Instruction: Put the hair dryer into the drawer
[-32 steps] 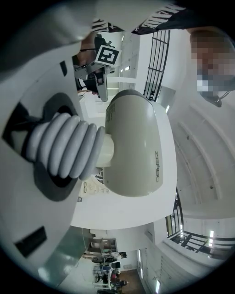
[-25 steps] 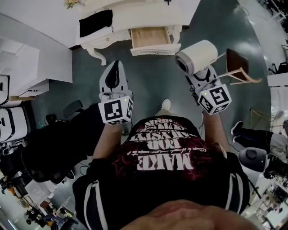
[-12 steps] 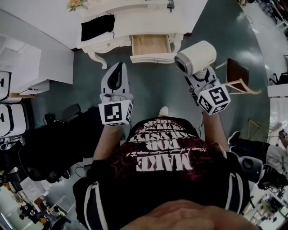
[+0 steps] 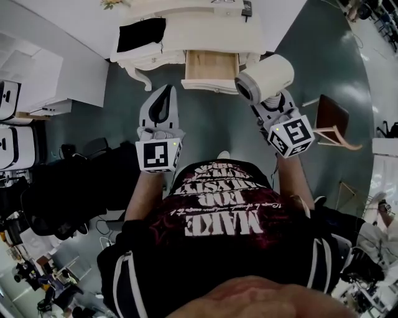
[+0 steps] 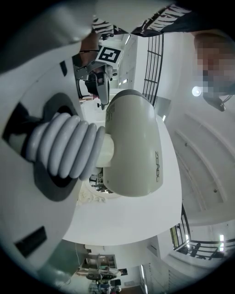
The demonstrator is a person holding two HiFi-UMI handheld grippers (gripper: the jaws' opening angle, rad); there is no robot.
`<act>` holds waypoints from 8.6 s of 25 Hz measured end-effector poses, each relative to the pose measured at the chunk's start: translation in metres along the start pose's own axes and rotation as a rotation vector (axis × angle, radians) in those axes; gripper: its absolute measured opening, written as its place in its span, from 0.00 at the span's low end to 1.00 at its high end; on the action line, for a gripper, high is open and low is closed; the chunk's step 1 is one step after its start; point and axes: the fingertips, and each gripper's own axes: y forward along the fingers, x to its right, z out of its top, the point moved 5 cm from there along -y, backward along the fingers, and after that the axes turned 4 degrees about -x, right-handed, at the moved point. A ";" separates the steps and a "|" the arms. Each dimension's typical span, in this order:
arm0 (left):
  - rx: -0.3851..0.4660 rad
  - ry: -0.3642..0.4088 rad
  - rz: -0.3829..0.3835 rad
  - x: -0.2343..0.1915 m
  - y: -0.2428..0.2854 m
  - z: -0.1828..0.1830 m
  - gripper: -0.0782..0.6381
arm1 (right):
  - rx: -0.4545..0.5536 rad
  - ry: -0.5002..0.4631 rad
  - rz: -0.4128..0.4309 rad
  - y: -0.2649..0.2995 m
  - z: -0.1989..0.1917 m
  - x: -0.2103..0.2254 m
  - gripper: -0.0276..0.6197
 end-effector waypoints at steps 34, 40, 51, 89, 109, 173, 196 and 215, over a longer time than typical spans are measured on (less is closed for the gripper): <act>-0.046 0.028 -0.005 -0.010 0.025 -0.015 0.11 | -0.013 0.043 -0.043 0.012 -0.018 0.030 0.33; -0.047 -0.004 -0.041 -0.025 0.054 -0.021 0.11 | -0.038 0.030 -0.057 0.031 -0.011 0.035 0.33; -0.058 -0.045 -0.066 -0.063 0.107 -0.034 0.11 | -0.066 0.023 -0.067 0.081 0.001 0.058 0.33; -0.053 -0.053 -0.129 -0.155 0.214 -0.052 0.11 | -0.079 0.079 -0.093 0.198 0.021 0.092 0.34; -0.032 -0.095 -0.199 -0.161 0.220 -0.057 0.11 | -0.081 0.084 -0.118 0.201 0.031 0.071 0.34; -0.248 -0.128 -0.060 -0.161 0.321 -0.098 0.11 | -0.427 0.231 0.339 0.360 -0.117 0.177 0.34; -0.305 -0.158 0.003 -0.176 0.313 -0.109 0.11 | -0.678 0.158 0.467 0.415 -0.210 0.161 0.34; -0.338 -0.152 0.052 -0.186 0.299 -0.117 0.11 | -0.848 -0.005 0.596 0.426 -0.270 0.132 0.34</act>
